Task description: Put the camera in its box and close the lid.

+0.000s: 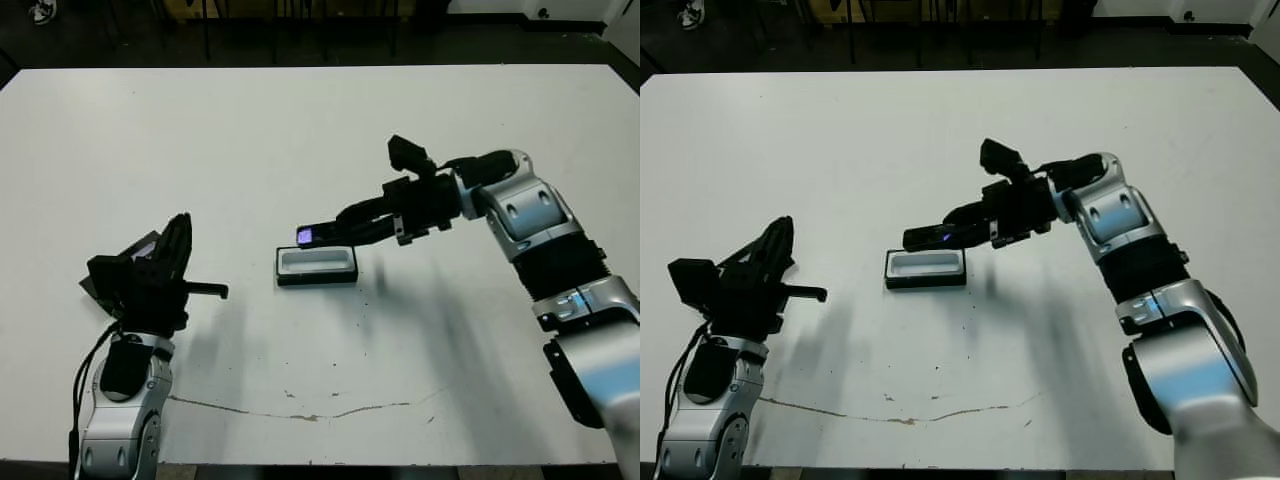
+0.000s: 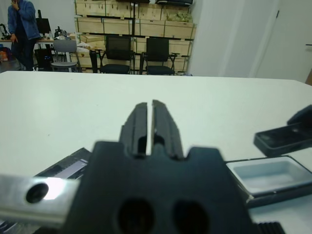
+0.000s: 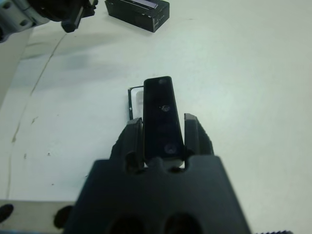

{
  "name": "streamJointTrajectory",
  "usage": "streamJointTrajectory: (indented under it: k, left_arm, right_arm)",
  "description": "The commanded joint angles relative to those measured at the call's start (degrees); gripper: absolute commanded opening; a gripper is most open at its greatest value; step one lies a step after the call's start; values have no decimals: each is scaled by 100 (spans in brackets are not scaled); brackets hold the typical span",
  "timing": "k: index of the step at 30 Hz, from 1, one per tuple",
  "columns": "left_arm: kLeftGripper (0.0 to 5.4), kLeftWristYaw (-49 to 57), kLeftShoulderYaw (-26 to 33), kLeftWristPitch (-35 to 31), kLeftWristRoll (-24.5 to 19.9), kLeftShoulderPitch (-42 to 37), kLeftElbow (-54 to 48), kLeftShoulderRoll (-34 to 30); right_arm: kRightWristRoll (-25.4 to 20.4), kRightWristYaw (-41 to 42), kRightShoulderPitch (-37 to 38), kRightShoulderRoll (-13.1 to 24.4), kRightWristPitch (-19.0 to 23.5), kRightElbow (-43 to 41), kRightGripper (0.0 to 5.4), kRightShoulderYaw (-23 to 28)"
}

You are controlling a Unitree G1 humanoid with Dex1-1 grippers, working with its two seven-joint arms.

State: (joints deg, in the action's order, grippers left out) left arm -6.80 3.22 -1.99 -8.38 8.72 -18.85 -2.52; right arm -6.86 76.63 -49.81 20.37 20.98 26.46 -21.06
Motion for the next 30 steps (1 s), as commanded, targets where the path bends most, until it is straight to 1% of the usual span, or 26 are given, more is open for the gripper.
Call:
streamJointTrajectory:
  k: [1, 6, 10, 14, 18, 20, 23, 30]
  left_arm:
    - [0, 0, 16, -8, 50, 53, 102, -65]
    - [0, 28, 15, -50, 69, 55, 66, -56]
    - [0, -7, 22, -91, -18, 47, 55, -45]
    - [0, -1, 6, -58, -15, 42, 71, -44]
    - [0, 44, -14, -76, 49, 54, 56, -42]
    - [0, 15, -6, -88, -21, 58, 54, -33]
    - [0, -6, -10, -28, -15, 57, 91, -55]
    - [0, 25, -32, -37, 20, 85, 56, -54]
  right_arm:
    - [112, -148, 131, 15, 98, -140, 70, -45]
    - [180, -271, 191, 6, 48, -216, 70, -82]
    - [131, -136, 174, -19, 98, -172, 70, -122]
    - [145, -47, 176, -14, 41, -182, 70, -164]
    - [214, 40, 116, 8, 129, -183, 70, -303]
    - [223, 77, 86, -5, 181, -146, 70, -349]
    - [254, 84, 85, -17, 144, -153, 70, -381]
    - [231, 126, 95, -82, 319, -53, 70, -435]
